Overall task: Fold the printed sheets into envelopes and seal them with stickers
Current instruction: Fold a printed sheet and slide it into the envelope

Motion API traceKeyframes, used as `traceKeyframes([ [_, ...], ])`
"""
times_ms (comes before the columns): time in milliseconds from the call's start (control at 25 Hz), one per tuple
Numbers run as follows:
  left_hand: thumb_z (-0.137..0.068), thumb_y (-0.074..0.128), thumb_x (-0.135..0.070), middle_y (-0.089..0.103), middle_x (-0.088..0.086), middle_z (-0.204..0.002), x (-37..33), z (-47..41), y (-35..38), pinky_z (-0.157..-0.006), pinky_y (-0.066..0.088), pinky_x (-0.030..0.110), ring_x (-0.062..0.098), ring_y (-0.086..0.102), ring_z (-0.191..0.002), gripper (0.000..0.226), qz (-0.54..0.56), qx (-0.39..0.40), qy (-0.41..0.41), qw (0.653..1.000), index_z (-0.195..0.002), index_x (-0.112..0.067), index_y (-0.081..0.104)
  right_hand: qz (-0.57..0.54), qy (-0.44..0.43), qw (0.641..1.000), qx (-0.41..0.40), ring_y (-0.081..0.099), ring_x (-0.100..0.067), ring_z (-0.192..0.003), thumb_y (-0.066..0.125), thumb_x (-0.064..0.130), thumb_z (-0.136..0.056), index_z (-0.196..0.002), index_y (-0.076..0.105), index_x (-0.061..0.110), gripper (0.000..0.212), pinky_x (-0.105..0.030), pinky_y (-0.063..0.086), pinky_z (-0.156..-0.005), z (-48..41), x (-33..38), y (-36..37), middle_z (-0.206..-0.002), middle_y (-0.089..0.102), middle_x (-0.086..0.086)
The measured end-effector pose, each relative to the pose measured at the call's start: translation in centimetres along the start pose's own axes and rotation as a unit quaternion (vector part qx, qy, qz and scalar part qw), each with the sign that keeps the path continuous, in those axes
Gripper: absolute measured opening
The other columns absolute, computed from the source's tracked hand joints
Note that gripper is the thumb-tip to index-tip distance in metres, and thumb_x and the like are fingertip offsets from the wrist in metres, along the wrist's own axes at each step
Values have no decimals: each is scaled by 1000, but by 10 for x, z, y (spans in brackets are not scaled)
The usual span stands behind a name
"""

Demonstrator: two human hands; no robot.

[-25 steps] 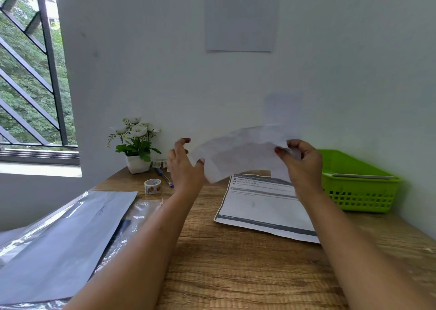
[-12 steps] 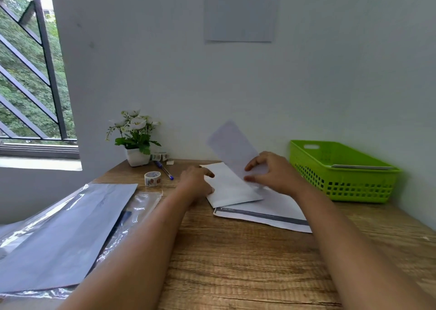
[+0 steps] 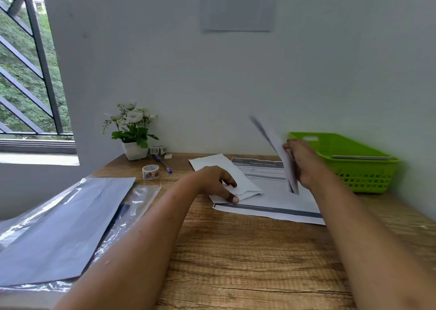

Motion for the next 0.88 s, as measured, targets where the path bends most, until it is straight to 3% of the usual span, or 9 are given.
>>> traceKeyframes([
  [80,-76,74,-44,50,-5,-137,1,0,2,-101,35,30,14,46,-124,56,6,11,-1,1000,-128,-31,57,58,47,995,71,40,-7,-34,57,24,-92,-71,48,17,24,-15,30,-36,5,-12,11,-57,42,0],
  [120,-75,75,-45,49,-5,-138,2,-1,2,-101,34,30,14,45,-125,56,12,8,-2,1000,-127,-32,57,92,73,987,108,34,-5,-30,60,28,-91,-71,48,16,26,-13,26,-34,11,-16,18,-57,39,1],
  [320,-76,72,-49,46,-3,-138,9,-2,2,-101,33,32,19,42,-128,59,16,0,-22,1000,-130,-34,55,287,128,917,244,34,-6,-40,68,22,-86,-86,67,13,9,-13,25,-37,31,-36,27,-57,49,2],
  [440,-82,70,-39,49,-3,-138,8,-3,1,-102,35,33,20,44,-126,55,12,-11,1,1000,-133,-24,53,296,135,897,298,32,-6,-41,60,11,-91,-104,71,21,20,-14,25,-37,39,-40,29,-59,51,3],
  [520,-89,63,-28,51,-2,-139,8,-5,-2,-102,37,33,19,47,-124,46,-7,-27,15,1000,-133,-22,53,296,140,888,322,31,-7,-43,54,6,-93,-104,72,26,29,-14,25,-37,42,-43,30,-64,54,2],
  [600,-88,64,-24,55,-1,-135,4,-3,-4,-101,40,33,19,51,-120,42,-27,-41,34,998,-130,-21,57,302,141,879,340,32,-7,-45,50,2,-94,-104,74,23,33,-15,25,-38,46,-44,32,-67,54,2],
  [720,-83,67,-18,65,0,-120,-5,2,-13,-96,48,32,16,59,-109,37,-41,-75,77,993,-120,-17,66,298,144,873,358,32,-7,-45,46,-2,-94,-104,74,16,35,-15,24,-40,51,-44,31,-54,50,6],
  [880,-85,62,-19,71,-3,-106,-16,13,-30,-93,48,26,10,64,-96,26,-71,-154,118,978,-110,-17,71,269,155,878,364,26,-5,-42,52,-1,-91,-105,72,7,27,-12,21,-38,55,-42,27,-50,46,6],
])
Point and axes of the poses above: each hand's wrist, its own z-axis away from the middle knuckle, its own y-axis out of the palm, x = y × z, the point moved 10 cm from there along -z, towards the middle knuckle
